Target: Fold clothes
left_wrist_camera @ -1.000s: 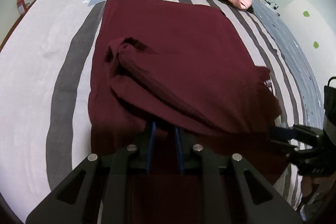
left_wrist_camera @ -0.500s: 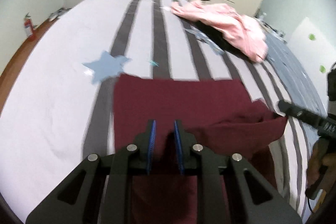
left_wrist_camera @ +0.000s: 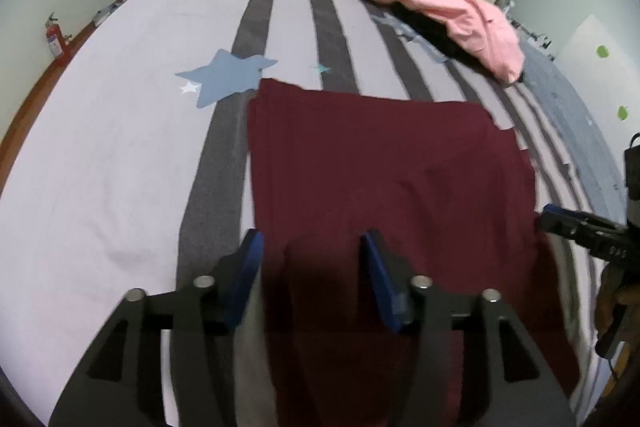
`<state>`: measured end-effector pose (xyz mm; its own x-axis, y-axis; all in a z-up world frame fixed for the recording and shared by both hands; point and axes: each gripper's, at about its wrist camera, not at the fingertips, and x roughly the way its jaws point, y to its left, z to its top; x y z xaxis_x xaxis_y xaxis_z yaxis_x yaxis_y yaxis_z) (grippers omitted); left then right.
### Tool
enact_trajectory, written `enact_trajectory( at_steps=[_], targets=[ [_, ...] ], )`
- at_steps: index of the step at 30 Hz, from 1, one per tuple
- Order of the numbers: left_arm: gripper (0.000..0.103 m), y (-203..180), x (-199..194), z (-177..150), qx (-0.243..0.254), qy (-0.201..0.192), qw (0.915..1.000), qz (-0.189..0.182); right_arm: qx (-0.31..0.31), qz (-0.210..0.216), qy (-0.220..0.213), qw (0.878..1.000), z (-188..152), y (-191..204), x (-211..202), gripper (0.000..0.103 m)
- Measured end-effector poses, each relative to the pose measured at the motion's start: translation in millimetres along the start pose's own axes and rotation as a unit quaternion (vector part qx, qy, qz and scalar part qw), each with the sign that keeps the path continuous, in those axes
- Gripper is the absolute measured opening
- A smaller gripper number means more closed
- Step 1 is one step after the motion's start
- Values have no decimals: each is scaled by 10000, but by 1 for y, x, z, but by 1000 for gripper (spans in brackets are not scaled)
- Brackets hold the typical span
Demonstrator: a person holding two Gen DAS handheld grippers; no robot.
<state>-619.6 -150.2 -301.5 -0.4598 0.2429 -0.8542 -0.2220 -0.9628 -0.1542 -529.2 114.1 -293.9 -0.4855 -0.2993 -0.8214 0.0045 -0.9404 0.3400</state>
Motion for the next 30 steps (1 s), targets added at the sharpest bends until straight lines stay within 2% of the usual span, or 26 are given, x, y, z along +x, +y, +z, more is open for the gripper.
enact_trajectory(
  at_steps=[3,7,12,16,18,20,22,25,30],
  targets=[
    [54,3,8,3,-33,86,9999,-55,-22,-54,-15,10000,10,3,8,44],
    [54,-5,4,6,249,-8,9997,-80,-49,-50,-44,10000,28,4,13,44],
    [54,-3,10,3,404,20,9991,-102,70,-27,159,9998,34,-2,28,44],
    [53,-11,2,-2,899,-251,9956,13,88,-15,81,9999,32,-4,28,44],
    [53,-12,-7,-3,935,-435,9947,6,105,-24,26,9999,31,-5,25,37],
    [53,-12,-12,-3,925,-567,9941,23,172,-20,-11,9998,29,-8,20,23],
    [53,-11,-15,0,935,-682,9932,93,190,-54,-64,9998,28,-10,16,18],
    [53,-9,-21,5,948,-836,9918,193,109,-115,-135,9998,27,-8,11,17],
    [53,-14,-12,10,1185,-744,9902,-30,-97,-125,-164,9997,28,0,9,17]
  ],
)
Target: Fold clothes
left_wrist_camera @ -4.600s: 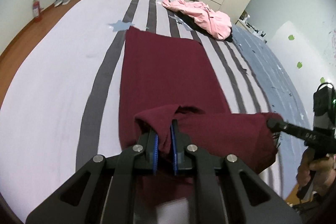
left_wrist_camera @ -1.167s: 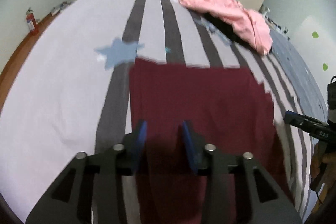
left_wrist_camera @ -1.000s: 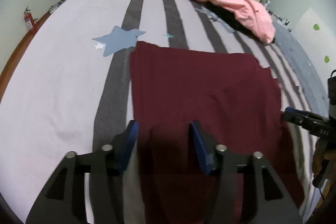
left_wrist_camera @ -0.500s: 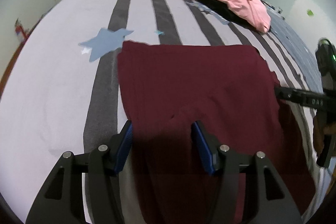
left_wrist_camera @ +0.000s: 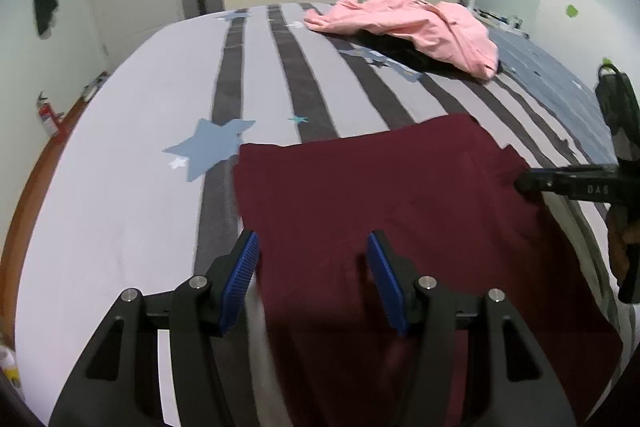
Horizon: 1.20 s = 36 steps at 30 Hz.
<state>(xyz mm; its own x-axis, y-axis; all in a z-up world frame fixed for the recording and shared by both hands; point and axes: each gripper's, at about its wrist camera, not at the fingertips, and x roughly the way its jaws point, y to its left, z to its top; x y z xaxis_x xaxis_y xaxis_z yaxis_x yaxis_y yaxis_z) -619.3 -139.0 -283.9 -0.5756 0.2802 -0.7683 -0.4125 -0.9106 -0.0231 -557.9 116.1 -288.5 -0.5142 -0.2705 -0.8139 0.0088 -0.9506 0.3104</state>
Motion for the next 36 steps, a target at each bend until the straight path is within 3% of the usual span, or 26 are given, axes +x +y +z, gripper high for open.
enact_trajectory(
  at_steps=[6,11,13,15,19,26,36],
  targets=[
    [53,-4,32,-7,122,606,9975,-335,111,116,221,9996,-1,-6,12,19],
    [53,16,38,-10,-631,722,9927,-730,189,201,281,9992,-1,-10,17,22],
    [34,19,36,-10,-738,698,9914,-820,251,253,290,9989,-1,-11,19,22],
    [23,20,33,-10,-737,641,9921,-793,280,302,281,9988,1,-12,21,24],
    [16,20,24,-9,-729,470,9932,-779,232,244,170,9993,1,-8,15,17],
    [13,14,10,-4,-617,262,9953,-704,160,144,-31,9998,3,-2,0,8],
    [13,21,-1,15,-746,-32,9948,-687,196,136,-443,9987,14,3,-27,8]
  ],
)
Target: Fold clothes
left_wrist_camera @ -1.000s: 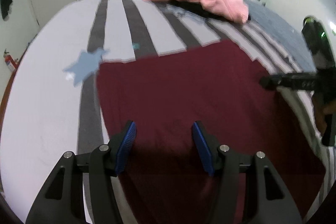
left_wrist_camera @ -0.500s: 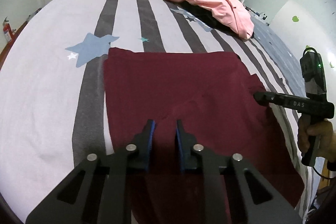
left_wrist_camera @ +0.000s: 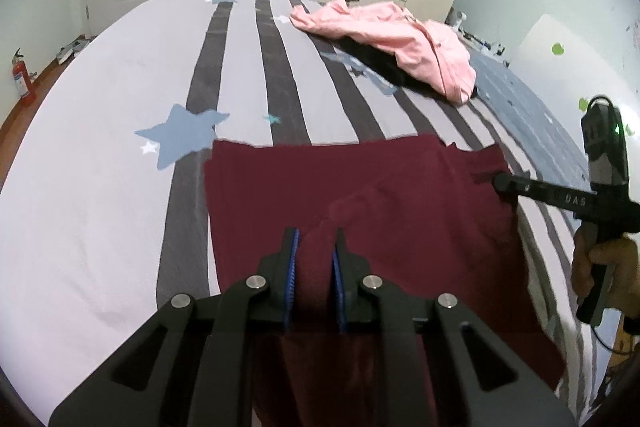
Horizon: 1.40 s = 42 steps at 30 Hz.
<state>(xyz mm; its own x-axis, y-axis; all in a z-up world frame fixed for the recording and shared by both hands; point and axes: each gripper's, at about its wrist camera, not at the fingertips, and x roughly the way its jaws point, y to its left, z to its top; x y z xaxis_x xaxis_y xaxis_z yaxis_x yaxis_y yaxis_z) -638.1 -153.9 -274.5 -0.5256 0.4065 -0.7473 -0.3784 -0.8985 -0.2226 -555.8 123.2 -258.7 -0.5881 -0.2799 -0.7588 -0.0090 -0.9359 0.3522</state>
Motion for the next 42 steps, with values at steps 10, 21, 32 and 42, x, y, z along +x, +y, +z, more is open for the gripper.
enact_trajectory(
  at_steps=[10,21,32,42],
  targets=[
    [13,7,31,6,-118,251,9995,162,37,-64,358,9993,15,-16,39,7],
    [22,25,53,7,-345,620,9971,291,95,-305,531,9981,15,-26,53,26],
    [34,10,-46,-15,-831,78,9962,236,-33,-306,69,9995,-25,-8,-32,29],
    [34,-60,-106,-121,-906,637,9938,52,-288,485,680,9961,-136,78,-60,29]
  ],
)
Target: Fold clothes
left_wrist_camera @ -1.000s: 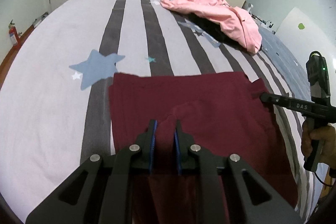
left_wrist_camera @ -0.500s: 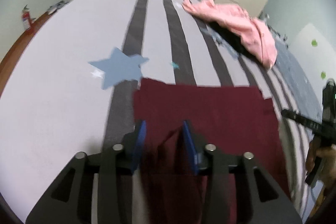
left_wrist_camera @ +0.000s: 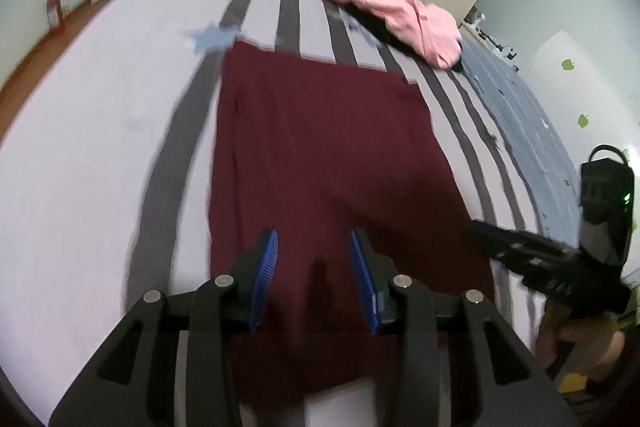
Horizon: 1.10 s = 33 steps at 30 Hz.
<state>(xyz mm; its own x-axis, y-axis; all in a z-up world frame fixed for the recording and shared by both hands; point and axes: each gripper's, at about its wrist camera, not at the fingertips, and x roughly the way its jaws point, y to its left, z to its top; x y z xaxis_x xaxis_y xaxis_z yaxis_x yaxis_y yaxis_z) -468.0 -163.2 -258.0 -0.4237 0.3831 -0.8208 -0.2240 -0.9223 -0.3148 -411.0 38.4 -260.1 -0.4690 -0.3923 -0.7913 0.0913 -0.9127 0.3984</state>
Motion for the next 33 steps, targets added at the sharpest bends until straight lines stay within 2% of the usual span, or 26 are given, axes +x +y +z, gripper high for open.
enact_trajectory(
  at_steps=[4,5,7,10,15,17,18,20,23,25,27,28,30,33],
  targets=[
    [34,2,5,-38,58,242,9995,210,-36,11,281,9996,-37,14,10,29],
    [31,7,8,-47,58,303,9991,283,-33,-41,328,9994,-42,13,13,29],
    [14,15,8,-54,162,289,9984,457,4,-135,406,9991,-53,8,21,29],
    [2,28,5,-61,289,247,9969,693,-23,-168,359,9992,-64,1,24,27],
    [2,28,-4,-63,473,202,9947,892,-167,-253,317,9990,-63,-3,19,26],
    [2,28,-12,-64,477,72,9914,1220,-166,-337,298,9989,-62,-5,14,26],
    [2,32,-15,-63,373,29,9899,1366,-153,-371,284,9988,-63,-6,11,26],
    [3,45,-23,-64,-87,33,9910,1334,-69,-385,290,9988,-65,-12,8,26],
    [18,41,-26,-72,-175,106,9944,1032,-81,-424,281,9987,-65,-10,6,26],
    [38,29,-28,-79,22,96,9960,883,-96,-460,252,9986,-66,-7,3,27],
    [50,20,-26,-85,96,49,9964,838,-76,-524,179,9984,-68,-7,-3,29],
    [53,17,-24,-89,143,69,9958,898,-61,-559,153,9983,-72,-9,-8,29],
    [53,12,-16,-97,277,178,9934,1102,-19,-619,159,9980,-75,-12,-9,29],
    [53,19,-1,-106,317,321,9924,1141,4,-669,217,9975,-80,-17,-5,29]
  ],
)
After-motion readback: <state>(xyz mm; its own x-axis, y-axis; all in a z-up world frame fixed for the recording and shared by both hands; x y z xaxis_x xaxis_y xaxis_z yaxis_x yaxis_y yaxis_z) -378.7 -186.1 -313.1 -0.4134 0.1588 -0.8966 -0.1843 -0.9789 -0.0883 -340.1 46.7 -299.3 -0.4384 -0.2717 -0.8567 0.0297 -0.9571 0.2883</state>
